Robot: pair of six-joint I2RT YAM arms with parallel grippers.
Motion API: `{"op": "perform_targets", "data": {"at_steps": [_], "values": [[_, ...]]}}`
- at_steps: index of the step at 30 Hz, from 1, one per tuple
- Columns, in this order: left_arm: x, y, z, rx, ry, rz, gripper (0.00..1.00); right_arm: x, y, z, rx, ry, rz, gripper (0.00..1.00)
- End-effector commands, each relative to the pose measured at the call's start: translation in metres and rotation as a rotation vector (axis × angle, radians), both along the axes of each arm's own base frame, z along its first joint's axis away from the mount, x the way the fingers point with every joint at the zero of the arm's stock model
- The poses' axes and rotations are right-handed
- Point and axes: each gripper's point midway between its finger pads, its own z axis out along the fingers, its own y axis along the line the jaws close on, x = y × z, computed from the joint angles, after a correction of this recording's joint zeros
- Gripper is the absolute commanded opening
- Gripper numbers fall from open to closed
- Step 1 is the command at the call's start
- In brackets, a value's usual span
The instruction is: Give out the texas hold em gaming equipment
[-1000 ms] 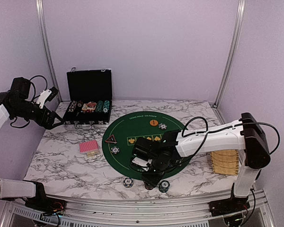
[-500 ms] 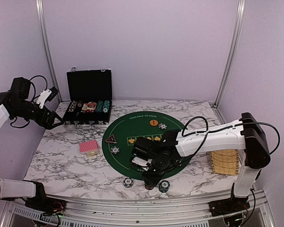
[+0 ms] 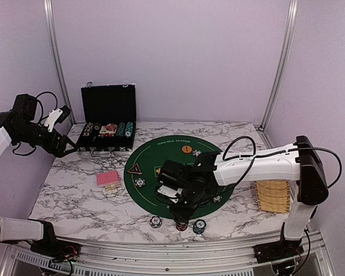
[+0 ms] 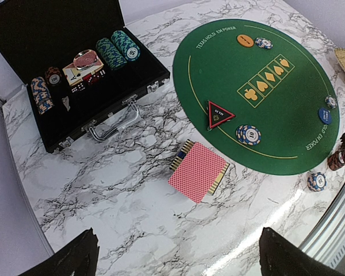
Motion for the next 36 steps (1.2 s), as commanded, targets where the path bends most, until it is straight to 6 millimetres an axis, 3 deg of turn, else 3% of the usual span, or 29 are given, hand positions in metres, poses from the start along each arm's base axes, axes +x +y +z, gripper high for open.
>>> {"op": "perform_targets", "data": {"at_steps": [1, 7, 15, 19, 25, 36], "values": [[-0.007, -0.003, 0.004, -0.004, 0.001, -0.016, 0.99, 0.016, 0.024, 0.034, 0.074, -0.058, 0.0, 0.32], [-0.009, -0.003, 0.001, -0.002, 0.006, -0.018, 0.99, 0.048, 0.075, 0.04, 0.116, -0.127, 0.007, 0.32], [-0.009, -0.002, 0.004, 0.001, -0.005, -0.018, 0.99, 0.091, 0.135, 0.027, 0.181, -0.149, -0.009, 0.32], [-0.009, -0.003, 0.005, 0.0, -0.011, -0.02, 0.99, 0.116, 0.143, 0.011, 0.185, -0.153, -0.044, 0.32], [-0.009, -0.004, 0.005, -0.006, -0.007, -0.022, 0.99, 0.129, 0.153, -0.01, 0.214, -0.102, -0.072, 0.32], [-0.009, -0.005, 0.003, -0.009, 0.0, -0.028, 0.99, 0.131, 0.153, -0.036, 0.201, -0.056, -0.082, 0.36]]}}
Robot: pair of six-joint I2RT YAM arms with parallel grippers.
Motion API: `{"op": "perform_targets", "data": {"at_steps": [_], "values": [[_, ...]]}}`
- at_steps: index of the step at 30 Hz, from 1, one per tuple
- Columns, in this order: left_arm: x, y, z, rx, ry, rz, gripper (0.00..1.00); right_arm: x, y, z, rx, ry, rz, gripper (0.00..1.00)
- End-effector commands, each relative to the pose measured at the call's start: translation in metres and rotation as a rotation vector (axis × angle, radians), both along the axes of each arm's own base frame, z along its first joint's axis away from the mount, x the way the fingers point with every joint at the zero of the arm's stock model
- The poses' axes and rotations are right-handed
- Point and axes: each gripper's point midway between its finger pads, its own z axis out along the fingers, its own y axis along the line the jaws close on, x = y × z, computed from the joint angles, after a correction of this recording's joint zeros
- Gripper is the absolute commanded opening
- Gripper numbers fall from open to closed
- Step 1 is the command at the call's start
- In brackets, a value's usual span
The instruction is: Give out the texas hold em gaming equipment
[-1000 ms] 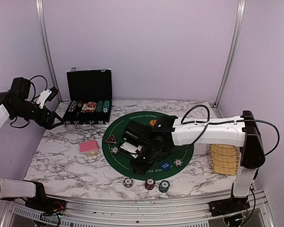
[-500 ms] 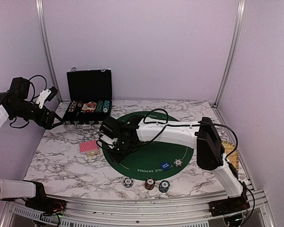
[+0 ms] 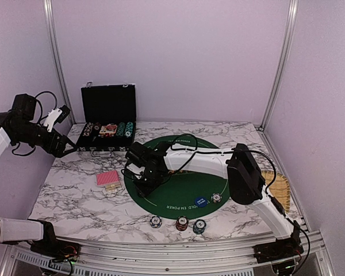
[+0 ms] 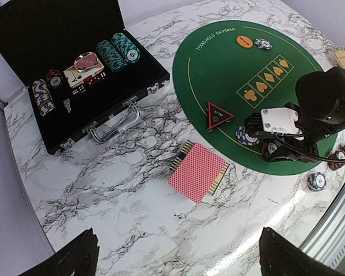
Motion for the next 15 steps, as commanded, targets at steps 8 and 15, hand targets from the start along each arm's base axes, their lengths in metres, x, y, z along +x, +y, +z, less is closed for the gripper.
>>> {"op": "perform_targets", "data": {"at_steps": [8, 15], "values": [[-0.007, -0.004, -0.001, -0.01, 0.012, -0.025, 0.99, 0.008, 0.011, 0.011, 0.041, -0.026, -0.013, 0.58], [-0.007, -0.005, 0.001, -0.016, 0.01, -0.027, 0.99, 0.014, 0.01, 0.039, 0.064, -0.069, -0.02, 0.6]]}}
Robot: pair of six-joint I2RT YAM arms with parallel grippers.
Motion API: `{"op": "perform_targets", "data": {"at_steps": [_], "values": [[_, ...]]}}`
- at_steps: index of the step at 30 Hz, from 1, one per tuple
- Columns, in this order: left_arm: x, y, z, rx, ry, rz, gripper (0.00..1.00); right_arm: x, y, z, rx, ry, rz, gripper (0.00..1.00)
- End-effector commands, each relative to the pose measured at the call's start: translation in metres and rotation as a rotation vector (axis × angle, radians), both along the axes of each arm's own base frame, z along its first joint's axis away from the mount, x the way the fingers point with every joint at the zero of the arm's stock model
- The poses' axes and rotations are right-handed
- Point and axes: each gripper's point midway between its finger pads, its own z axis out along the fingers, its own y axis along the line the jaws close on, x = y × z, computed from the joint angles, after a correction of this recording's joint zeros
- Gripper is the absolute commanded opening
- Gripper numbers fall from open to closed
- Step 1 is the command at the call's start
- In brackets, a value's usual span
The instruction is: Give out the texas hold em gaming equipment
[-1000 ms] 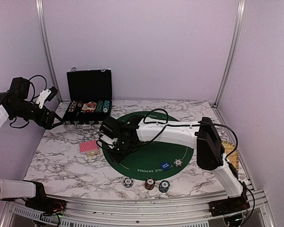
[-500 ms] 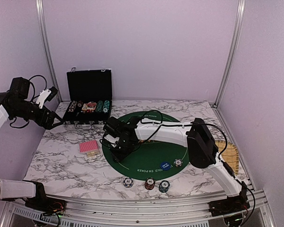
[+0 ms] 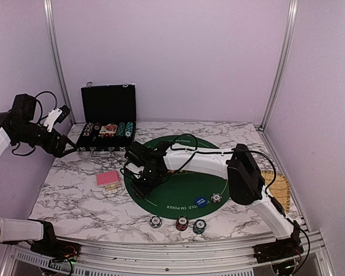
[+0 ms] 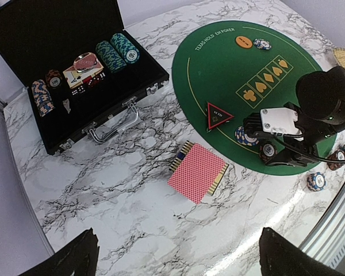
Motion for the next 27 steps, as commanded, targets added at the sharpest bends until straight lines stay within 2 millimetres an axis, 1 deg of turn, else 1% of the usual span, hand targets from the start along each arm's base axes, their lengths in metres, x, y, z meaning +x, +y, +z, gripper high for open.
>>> {"op": "perform_targets", "data": {"at_steps": [1, 5, 8, 11, 13, 14, 16, 17, 21, 24, 27], "values": [[-0.007, -0.005, 0.001, -0.015, 0.012, -0.026, 0.99, 0.012, 0.007, 0.042, 0.06, -0.07, -0.015, 0.59], [-0.006, -0.005, 0.003, -0.016, 0.009, -0.025, 0.99, 0.011, 0.005, 0.071, 0.093, -0.091, -0.021, 0.57], [-0.006, -0.005, 0.005, -0.014, 0.0, -0.024, 0.99, -0.002, -0.002, 0.09, 0.103, -0.098, -0.007, 0.56], [-0.006, -0.005, 0.005, -0.016, 0.001, -0.024, 0.99, -0.025, -0.018, 0.1, 0.086, -0.093, 0.018, 0.58], [-0.006, -0.005, 0.005, -0.015, 0.001, -0.024, 0.99, -0.044, -0.034, 0.101, 0.064, -0.077, 0.032, 0.6], [-0.006, -0.005, 0.005, -0.017, 0.002, -0.025, 0.99, -0.053, -0.044, 0.106, 0.061, -0.073, 0.033, 0.62], [-0.005, -0.005, 0.006, -0.018, 0.001, -0.026, 0.99, -0.071, -0.064, 0.103, 0.034, -0.053, 0.035, 0.67], [-0.005, -0.005, 0.006, -0.018, 0.002, -0.025, 0.99, -0.082, -0.078, 0.093, 0.003, -0.034, 0.038, 0.7], [-0.005, -0.005, 0.005, -0.018, 0.004, -0.025, 0.99, -0.111, -0.113, 0.077, -0.053, 0.009, 0.029, 0.77], [-0.006, -0.005, 0.005, -0.016, 0.004, -0.023, 0.99, -0.126, -0.129, 0.065, -0.069, 0.043, 0.023, 0.8], [-0.006, -0.005, 0.005, -0.016, 0.005, -0.022, 0.99, -0.132, -0.14, 0.054, -0.09, 0.061, 0.014, 0.82]]}}
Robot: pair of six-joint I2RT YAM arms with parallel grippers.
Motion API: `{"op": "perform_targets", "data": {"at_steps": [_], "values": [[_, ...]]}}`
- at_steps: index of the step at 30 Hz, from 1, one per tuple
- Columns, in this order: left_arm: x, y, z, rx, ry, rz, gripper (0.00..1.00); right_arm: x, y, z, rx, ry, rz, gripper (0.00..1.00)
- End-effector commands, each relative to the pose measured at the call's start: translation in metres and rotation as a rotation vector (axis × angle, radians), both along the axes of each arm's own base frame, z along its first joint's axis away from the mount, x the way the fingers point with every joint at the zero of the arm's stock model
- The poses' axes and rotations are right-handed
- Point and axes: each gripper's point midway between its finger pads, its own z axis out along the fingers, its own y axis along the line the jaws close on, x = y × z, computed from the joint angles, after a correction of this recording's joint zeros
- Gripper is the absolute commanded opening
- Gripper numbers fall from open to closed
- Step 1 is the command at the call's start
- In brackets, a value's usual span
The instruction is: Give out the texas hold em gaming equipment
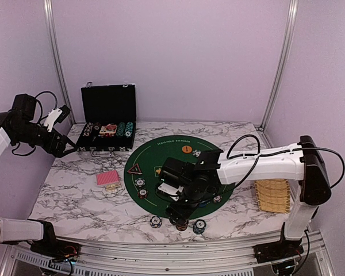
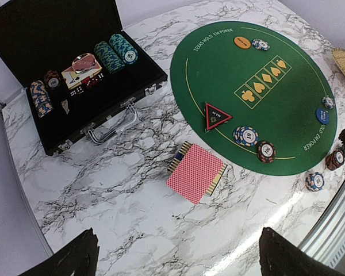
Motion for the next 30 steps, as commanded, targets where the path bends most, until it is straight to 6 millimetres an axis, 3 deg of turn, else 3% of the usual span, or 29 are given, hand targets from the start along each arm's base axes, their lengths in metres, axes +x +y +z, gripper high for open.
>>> {"op": "perform_targets", "data": {"at_steps": [1, 8, 15, 30], "values": [[-0.005, -0.004, 0.005, -0.009, 0.004, -0.018, 0.99, -0.005, -0.004, 0.0, 0.032, 0.007, -0.035, 0.82], [-0.006, -0.003, 0.004, -0.008, 0.005, -0.017, 0.99, -0.009, -0.005, -0.013, 0.024, 0.024, -0.028, 0.83], [-0.006, -0.002, 0.004, -0.003, 0.006, -0.014, 0.99, -0.008, 0.004, -0.019, 0.031, 0.036, -0.012, 0.75], [-0.006, -0.002, 0.004, -0.002, 0.005, -0.015, 0.99, -0.006, 0.0, -0.028, 0.0, 0.024, -0.005, 0.61]]}}
